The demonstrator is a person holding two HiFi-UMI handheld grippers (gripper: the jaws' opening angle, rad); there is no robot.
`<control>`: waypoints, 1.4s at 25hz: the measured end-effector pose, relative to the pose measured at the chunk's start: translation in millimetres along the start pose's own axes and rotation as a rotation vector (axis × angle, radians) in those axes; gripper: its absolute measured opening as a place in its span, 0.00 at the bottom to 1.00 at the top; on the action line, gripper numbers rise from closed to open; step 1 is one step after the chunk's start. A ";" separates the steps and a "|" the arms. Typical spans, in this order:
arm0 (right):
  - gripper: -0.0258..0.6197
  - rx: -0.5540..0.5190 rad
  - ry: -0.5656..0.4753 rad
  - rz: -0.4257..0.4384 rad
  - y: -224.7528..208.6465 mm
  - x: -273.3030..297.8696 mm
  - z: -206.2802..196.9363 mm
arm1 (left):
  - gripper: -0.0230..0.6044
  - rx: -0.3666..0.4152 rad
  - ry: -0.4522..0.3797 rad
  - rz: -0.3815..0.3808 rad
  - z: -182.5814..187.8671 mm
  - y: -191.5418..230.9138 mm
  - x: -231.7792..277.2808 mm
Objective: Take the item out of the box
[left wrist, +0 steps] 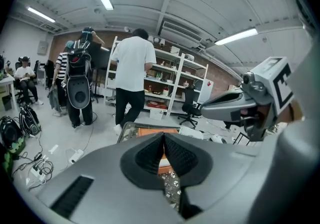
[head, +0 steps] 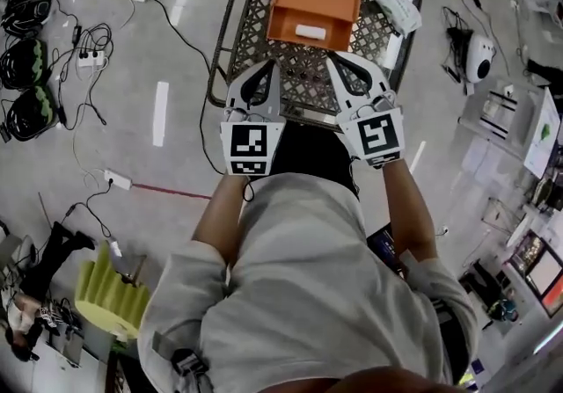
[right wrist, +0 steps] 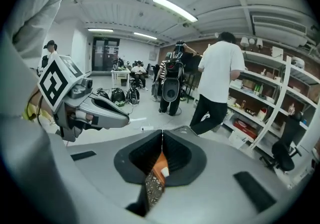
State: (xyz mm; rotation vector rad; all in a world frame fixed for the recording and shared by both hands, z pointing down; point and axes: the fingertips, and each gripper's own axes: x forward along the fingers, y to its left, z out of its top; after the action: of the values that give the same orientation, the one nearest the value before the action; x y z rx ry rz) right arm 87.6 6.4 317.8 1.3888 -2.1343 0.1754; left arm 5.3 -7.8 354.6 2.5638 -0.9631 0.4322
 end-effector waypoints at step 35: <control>0.05 -0.235 0.455 0.386 -26.1 132.7 -189.0 | 0.05 -0.282 0.182 0.224 -142.4 21.2 78.6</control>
State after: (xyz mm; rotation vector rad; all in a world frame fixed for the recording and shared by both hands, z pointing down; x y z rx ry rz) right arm 146.8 -33.9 538.9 0.7111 -1.9348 0.3419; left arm 25.8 -4.6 517.3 2.1365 -1.1571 0.5379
